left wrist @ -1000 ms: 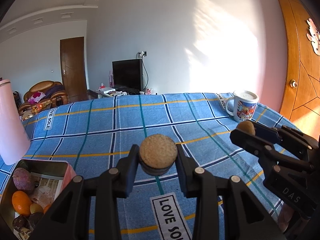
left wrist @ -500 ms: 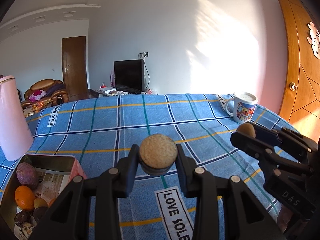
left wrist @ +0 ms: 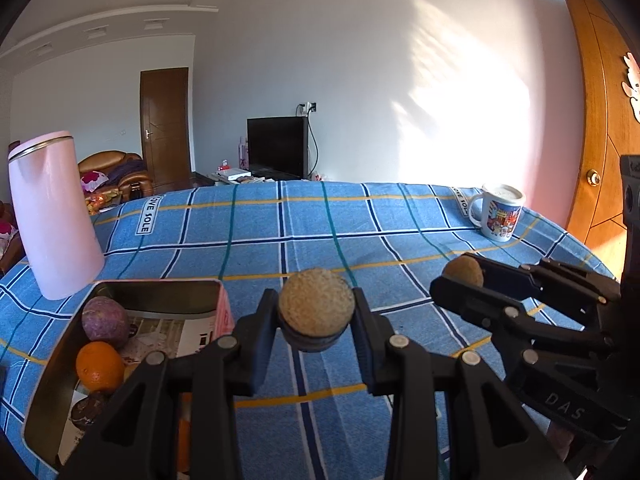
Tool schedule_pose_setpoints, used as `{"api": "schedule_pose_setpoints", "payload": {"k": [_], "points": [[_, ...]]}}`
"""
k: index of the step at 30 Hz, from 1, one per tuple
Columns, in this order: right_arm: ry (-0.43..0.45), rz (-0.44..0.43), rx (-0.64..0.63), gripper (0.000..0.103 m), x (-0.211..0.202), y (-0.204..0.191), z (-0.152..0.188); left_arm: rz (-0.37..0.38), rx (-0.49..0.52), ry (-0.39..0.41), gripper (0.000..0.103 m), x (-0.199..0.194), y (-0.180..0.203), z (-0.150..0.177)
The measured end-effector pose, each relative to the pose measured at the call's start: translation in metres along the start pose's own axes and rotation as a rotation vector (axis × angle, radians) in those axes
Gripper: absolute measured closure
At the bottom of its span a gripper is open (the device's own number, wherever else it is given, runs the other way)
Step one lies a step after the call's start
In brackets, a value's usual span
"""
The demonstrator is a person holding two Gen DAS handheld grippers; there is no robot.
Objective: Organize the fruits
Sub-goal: 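Lift and carry the cake slice and yellow-brown fruit over the tin box, then lower both tools into the tin box and open them to release the items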
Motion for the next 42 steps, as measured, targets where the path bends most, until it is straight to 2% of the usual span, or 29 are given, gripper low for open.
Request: {"api": "schedule_pose_setpoints", "payload": {"k": [16,25,35,42], "points": [[-0.006,-0.143,-0.067,0.072,0.038,-0.07,-0.028,-0.136,-0.038,-0.012,0.066,-0.024,-0.077,0.01],[-0.019,-0.203,-0.11,0.072,0.063,-0.103,-0.039,-0.186,-0.065,-0.035,0.066,-0.032,-0.112,0.021],[-0.063,-0.248,-0.125,0.072,0.09,-0.13,-0.041,-0.209,-0.091,-0.067,0.066,-0.037,-0.136,0.034],[-0.141,-0.27,-0.098,0.072,0.118,-0.138,-0.035,-0.203,-0.087,-0.09,0.066,-0.033,-0.139,0.04]]}}
Point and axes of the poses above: each gripper's, at about its wrist camera, not at the fingertips, and x roughly the way its jaws point, y to its right, z to its underside, the point moved 5 cm from there along x, roughly the way its jaws point, and after that the axes turned 11 degrees about -z, right-handed, at the moved point
